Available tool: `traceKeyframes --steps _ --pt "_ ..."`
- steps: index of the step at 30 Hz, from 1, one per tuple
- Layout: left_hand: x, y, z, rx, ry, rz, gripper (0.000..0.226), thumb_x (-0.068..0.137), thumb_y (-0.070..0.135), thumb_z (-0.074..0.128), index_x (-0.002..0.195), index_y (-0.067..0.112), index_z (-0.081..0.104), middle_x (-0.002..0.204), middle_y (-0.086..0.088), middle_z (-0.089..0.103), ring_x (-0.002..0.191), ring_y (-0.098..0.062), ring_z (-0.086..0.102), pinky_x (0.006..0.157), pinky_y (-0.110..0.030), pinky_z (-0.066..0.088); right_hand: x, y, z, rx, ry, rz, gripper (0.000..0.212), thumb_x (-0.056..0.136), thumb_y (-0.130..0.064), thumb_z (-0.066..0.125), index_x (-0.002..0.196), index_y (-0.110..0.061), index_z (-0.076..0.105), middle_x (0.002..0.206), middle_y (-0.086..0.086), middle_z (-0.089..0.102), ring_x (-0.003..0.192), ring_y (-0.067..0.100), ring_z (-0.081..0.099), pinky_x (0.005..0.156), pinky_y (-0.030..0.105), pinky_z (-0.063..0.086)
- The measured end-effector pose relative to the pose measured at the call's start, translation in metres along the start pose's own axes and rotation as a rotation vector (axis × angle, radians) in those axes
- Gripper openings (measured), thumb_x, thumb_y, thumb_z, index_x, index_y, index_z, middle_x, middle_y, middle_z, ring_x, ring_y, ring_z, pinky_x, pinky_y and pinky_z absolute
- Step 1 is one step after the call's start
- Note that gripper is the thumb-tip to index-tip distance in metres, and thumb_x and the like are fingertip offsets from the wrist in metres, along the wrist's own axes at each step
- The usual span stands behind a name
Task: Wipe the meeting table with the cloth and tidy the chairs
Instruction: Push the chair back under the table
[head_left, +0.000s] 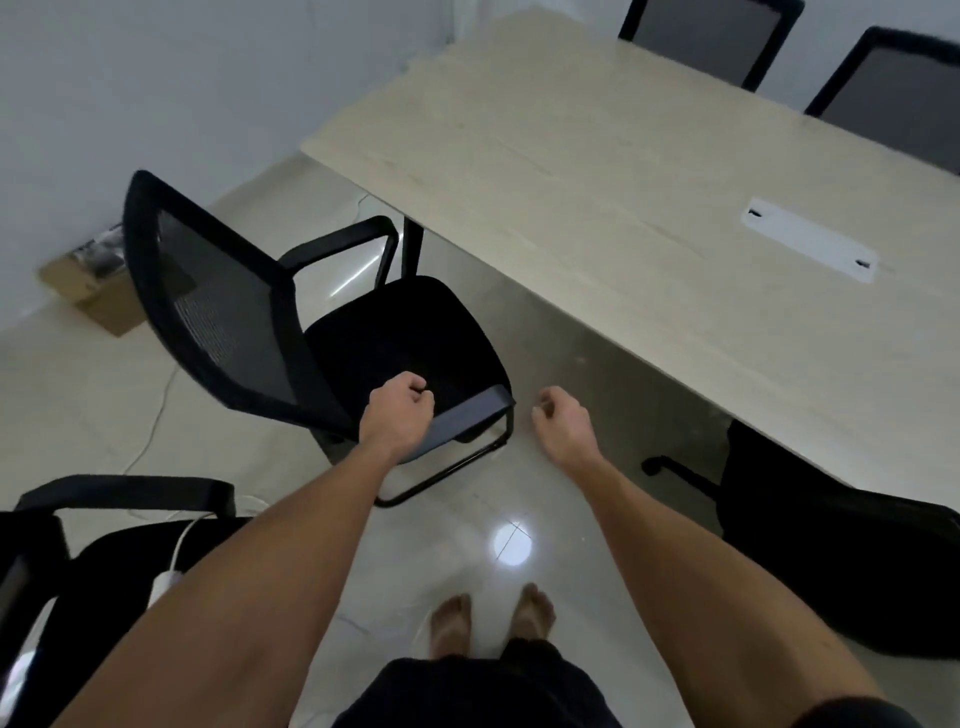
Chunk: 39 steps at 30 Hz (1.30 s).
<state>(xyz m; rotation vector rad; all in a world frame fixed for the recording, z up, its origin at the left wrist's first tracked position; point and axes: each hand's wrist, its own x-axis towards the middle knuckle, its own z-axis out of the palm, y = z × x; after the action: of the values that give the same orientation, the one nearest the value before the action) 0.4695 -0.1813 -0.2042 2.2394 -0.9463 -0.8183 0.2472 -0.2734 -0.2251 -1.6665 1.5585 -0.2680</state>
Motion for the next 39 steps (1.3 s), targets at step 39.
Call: traceKeyframes --steps 39 --pt "0.022 -0.095 0.083 -0.439 0.609 -0.327 0.028 0.103 0.025 0.062 0.127 0.021 0.048 0.115 -0.001 0.068 0.108 -0.023 0.072 0.095 -0.051 0.060 0.206 0.068 0.067 -0.798 -0.485 -0.437 0.072 0.084 -0.050 0.082 0.148 -0.036 0.051 0.139 -0.006 0.053 0.135 0.022 0.042 0.109 0.046 0.031"
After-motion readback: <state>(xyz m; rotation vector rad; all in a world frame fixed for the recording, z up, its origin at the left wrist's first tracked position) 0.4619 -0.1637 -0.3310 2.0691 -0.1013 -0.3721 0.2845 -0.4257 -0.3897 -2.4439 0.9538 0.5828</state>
